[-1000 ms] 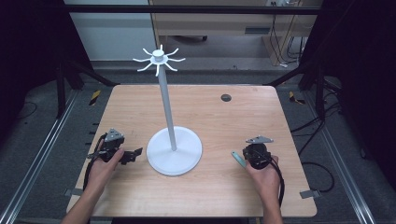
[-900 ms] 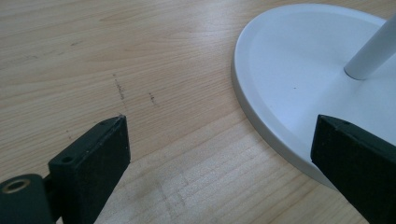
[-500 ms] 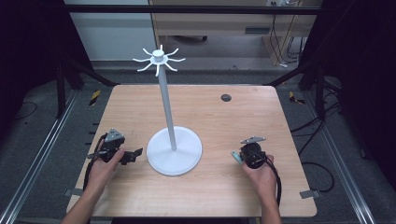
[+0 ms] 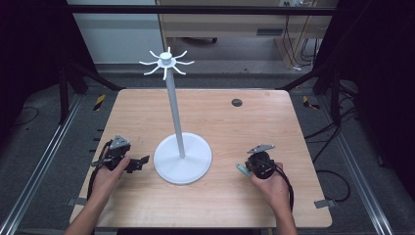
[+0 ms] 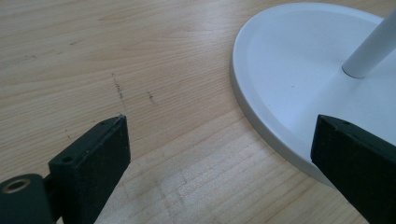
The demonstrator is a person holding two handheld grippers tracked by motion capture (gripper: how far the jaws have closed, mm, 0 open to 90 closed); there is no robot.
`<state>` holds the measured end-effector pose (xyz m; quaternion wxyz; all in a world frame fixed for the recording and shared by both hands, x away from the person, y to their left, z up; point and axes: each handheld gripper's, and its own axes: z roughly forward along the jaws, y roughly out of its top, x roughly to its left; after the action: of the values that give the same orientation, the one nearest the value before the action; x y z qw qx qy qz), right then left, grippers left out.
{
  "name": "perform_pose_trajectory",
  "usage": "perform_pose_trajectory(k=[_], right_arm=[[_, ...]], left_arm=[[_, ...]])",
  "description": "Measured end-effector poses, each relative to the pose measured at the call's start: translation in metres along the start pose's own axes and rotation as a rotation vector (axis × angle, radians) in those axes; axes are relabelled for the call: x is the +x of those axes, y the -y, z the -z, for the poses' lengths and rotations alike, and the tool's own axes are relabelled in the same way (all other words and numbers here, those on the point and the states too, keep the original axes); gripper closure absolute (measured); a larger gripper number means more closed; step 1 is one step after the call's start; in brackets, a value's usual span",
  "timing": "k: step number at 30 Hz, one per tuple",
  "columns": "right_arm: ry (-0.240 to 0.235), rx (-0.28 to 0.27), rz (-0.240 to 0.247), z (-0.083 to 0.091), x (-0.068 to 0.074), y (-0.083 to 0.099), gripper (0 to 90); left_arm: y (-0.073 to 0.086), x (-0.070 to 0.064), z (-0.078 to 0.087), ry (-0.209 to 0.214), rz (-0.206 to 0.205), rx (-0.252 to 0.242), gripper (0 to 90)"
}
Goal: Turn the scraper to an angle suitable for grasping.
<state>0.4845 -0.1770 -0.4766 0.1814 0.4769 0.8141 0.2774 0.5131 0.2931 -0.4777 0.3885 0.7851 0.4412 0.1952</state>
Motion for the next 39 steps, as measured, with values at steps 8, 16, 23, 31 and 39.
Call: perform_pose_trajectory(k=[8, 16, 23, 31, 39], right_arm=[[-0.005, 0.027, 0.051, 0.011, 0.008, -0.010, 90.0], [0.011, 0.114, 0.097, 0.014, 0.011, -0.027, 87.4], [0.010, 0.188, 0.131, 0.006, 0.016, -0.032, 80.3], [-0.002, 0.258, 0.142, 0.000, 0.018, -0.044, 68.0], [-0.025, 0.325, 0.136, -0.007, 0.017, -0.048, 63.5]], left_arm=[[0.001, 0.002, 0.002, 0.002, 0.012, -0.006, 4.4], [0.001, 0.002, 0.003, 0.009, 0.022, -0.011, 4.4], [0.001, 0.003, 0.001, 0.021, 0.025, -0.010, 4.4], [0.001, 0.003, 0.002, 0.020, 0.028, -0.013, 4.4], [0.001, 0.003, 0.002, 0.022, 0.029, -0.015, 4.5]])
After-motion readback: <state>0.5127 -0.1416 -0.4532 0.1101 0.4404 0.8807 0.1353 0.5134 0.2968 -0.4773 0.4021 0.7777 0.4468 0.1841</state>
